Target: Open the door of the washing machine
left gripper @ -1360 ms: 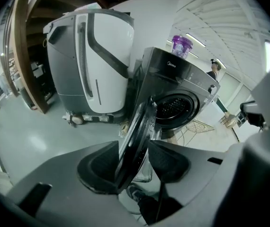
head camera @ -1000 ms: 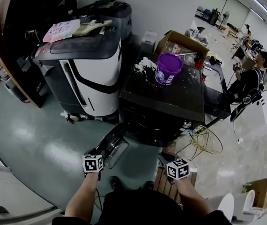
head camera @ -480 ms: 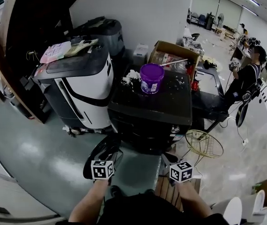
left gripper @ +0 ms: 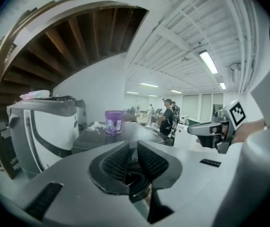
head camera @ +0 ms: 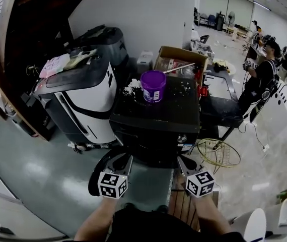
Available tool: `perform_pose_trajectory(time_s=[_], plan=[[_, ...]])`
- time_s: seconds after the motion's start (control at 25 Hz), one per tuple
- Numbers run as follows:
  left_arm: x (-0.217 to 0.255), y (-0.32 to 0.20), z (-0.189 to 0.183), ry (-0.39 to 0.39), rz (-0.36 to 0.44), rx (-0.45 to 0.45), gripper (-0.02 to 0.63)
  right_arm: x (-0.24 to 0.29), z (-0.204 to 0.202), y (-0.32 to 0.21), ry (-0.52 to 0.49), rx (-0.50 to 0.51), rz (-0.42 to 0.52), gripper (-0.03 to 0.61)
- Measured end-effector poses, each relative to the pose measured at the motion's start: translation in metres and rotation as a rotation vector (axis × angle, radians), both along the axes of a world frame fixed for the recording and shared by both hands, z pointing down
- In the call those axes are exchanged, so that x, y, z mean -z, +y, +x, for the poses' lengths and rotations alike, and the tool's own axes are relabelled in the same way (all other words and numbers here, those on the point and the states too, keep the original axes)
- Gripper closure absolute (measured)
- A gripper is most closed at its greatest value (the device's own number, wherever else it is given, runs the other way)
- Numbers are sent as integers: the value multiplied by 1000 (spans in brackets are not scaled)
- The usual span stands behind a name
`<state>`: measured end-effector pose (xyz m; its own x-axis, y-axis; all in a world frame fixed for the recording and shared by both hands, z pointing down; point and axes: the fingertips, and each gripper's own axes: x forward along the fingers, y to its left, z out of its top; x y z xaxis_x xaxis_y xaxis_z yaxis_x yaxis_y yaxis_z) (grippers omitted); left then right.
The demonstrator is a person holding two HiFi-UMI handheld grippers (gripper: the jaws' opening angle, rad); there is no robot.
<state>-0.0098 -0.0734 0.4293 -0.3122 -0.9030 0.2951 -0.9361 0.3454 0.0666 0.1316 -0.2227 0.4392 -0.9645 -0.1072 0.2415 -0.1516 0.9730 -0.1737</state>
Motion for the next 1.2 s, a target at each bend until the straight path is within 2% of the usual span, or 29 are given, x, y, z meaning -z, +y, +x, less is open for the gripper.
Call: perform_pose_trajectory(time_s=[0.16,0.24,0.36,0.48,0.6,0.64,0.76,0.8,0.84,0.96,1.08,1.2], plan=[[26,-9,10,-28,10,-138,581,30,1,3,-78,-37,18,563],[40,-13,4,-63,7,-145,581,39,-2,12,-92,-26,28,564],[65,-17,-1,-105,50,-185,595,50,-11,27,-98,17,67,563],[79,-14,-10,-78,95,-218,596,61,-21,33,-118,20,73,564],[84,-2,-23,-56,108,-203,597,75,-30,33,-133,9,82,565],[86,3,-29,-59,110,-187,597,79,-34,32,-123,3,121,565],[94,12,-53,-82,117,-117,597,91,-49,28,-41,-33,343,565],[96,14,-61,-88,119,-98,597,95,-54,26,-31,-40,379,565],[98,16,-68,-93,121,-84,597,99,-59,25,-36,-43,378,565],[104,18,-82,-110,124,-74,597,106,-68,20,-78,-40,293,565],[108,16,-90,-127,129,-68,597,111,-71,15,-127,-24,215,565],[108,13,-93,-119,135,-66,597,114,-76,10,-154,-12,174,565]])
